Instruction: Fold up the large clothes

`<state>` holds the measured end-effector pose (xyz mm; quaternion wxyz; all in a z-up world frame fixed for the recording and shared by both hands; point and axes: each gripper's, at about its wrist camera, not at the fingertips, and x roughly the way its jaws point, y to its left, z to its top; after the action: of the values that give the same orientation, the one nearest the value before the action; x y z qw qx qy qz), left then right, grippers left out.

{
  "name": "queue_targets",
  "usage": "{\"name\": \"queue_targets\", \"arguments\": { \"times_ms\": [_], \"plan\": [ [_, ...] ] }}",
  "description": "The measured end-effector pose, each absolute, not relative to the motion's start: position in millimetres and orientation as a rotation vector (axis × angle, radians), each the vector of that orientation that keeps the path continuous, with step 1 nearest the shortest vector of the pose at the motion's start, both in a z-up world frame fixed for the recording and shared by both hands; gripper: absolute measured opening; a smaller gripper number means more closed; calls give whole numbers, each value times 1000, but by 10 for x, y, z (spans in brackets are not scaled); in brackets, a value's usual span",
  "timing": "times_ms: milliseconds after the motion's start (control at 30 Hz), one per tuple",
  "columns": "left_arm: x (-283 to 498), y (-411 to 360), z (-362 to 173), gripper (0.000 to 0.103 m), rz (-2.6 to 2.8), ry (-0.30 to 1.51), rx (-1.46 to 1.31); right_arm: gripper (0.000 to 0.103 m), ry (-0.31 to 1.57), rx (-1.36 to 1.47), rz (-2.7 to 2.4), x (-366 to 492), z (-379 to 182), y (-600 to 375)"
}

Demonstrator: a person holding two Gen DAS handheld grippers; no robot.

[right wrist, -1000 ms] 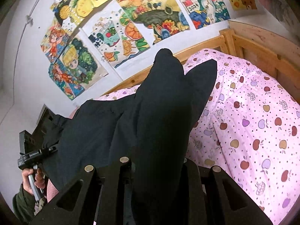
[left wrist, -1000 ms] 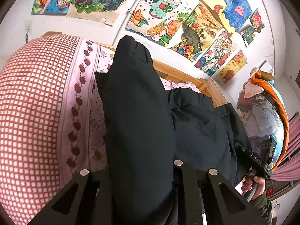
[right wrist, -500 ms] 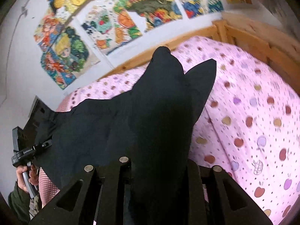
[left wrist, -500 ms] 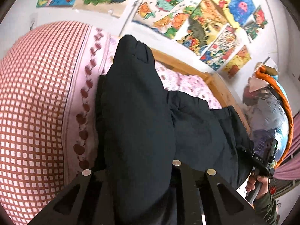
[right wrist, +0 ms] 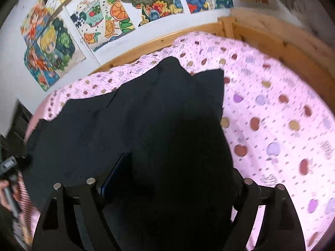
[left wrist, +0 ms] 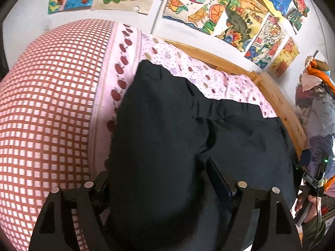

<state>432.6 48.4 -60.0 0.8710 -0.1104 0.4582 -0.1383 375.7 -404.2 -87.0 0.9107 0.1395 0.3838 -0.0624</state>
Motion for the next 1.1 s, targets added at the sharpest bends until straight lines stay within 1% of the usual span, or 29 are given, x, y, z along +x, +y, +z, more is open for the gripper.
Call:
{"name": "queue_targets", "arguments": {
  "times_ms": [67, 267, 700, 1100],
  "plan": [
    [4281, 506, -549, 90, -261, 939, -206, 87, 757, 233, -183, 3716, -754, -4022],
    [4088, 535, -326, 102, -238, 834, -181, 90, 660, 173, -221, 3540, -374, -4007],
    [3564, 287, 131, 103, -272, 690, -154, 94, 497, 153, -160, 3065, 57, -3732],
    [2992, 135, 378, 103, -312, 603, -91, 94, 443, 112, -96, 2563, 337, -3375]
  ]
}}
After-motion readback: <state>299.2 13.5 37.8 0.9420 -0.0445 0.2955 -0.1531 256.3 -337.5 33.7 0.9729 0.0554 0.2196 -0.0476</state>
